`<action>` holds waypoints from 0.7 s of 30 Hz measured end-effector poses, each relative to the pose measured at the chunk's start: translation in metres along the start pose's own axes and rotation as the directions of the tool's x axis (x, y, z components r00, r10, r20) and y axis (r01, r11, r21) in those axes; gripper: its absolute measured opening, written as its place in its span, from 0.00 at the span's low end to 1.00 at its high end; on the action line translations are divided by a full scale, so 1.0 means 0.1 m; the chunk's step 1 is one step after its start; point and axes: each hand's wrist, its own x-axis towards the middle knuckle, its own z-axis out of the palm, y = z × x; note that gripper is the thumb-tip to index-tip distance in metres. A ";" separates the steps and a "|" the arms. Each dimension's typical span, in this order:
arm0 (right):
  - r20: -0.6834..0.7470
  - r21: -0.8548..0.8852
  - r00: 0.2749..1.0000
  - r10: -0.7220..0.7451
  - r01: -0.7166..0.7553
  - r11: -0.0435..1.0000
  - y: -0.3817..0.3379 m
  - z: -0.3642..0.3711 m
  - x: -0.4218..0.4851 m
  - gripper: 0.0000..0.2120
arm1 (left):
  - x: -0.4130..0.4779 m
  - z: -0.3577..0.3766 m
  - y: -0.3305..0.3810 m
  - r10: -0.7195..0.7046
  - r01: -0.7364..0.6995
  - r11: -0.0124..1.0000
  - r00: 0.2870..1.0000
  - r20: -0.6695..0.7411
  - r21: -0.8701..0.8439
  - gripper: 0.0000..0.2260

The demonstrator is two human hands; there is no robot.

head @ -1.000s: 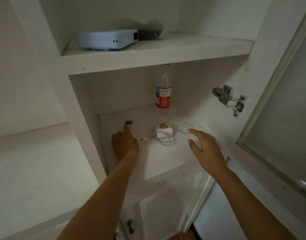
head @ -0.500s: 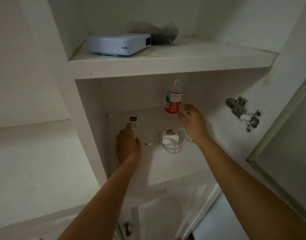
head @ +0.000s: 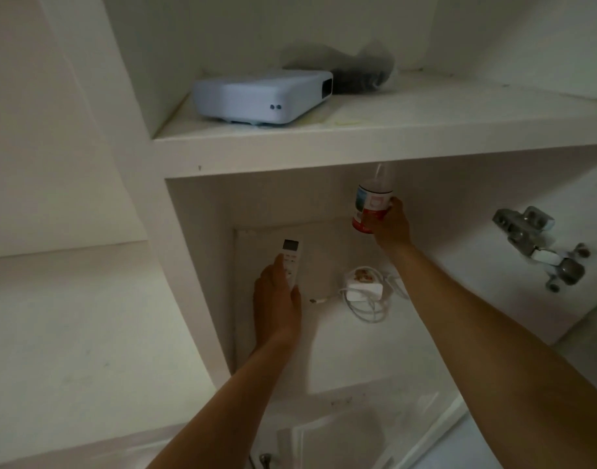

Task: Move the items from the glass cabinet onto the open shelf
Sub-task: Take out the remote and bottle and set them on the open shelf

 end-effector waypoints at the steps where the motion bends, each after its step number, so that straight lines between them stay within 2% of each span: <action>1: -0.006 0.015 1.000 0.003 -0.002 1.000 0.01 0.02 0.02 0.28 | 0.01 0.00 0.00 -0.008 0.008 1.000 1.000 -0.004 -0.006 0.25; 7: -0.086 0.024 0.996 -0.006 0.008 1.000 0.04 0.09 0.08 0.27 | 0.03 0.02 -0.02 -0.010 0.010 1.000 1.000 -0.006 0.020 0.25; 11: -0.122 -0.083 0.992 0.033 -0.043 0.996 0.07 0.12 0.11 0.32 | 0.03 0.03 -0.01 -0.018 0.018 0.999 1.000 -0.004 0.041 0.26; 16: -0.129 0.046 0.990 0.062 -0.057 0.997 0.02 0.13 0.06 0.28 | 0.03 0.02 0.00 -0.023 0.022 0.998 1.000 0.004 0.054 0.25; 21: -0.117 0.028 0.990 0.077 -0.074 0.997 -0.02 0.07 -0.03 0.28 | 0.02 -0.01 0.01 -0.013 0.012 1.000 1.000 0.020 0.029 0.26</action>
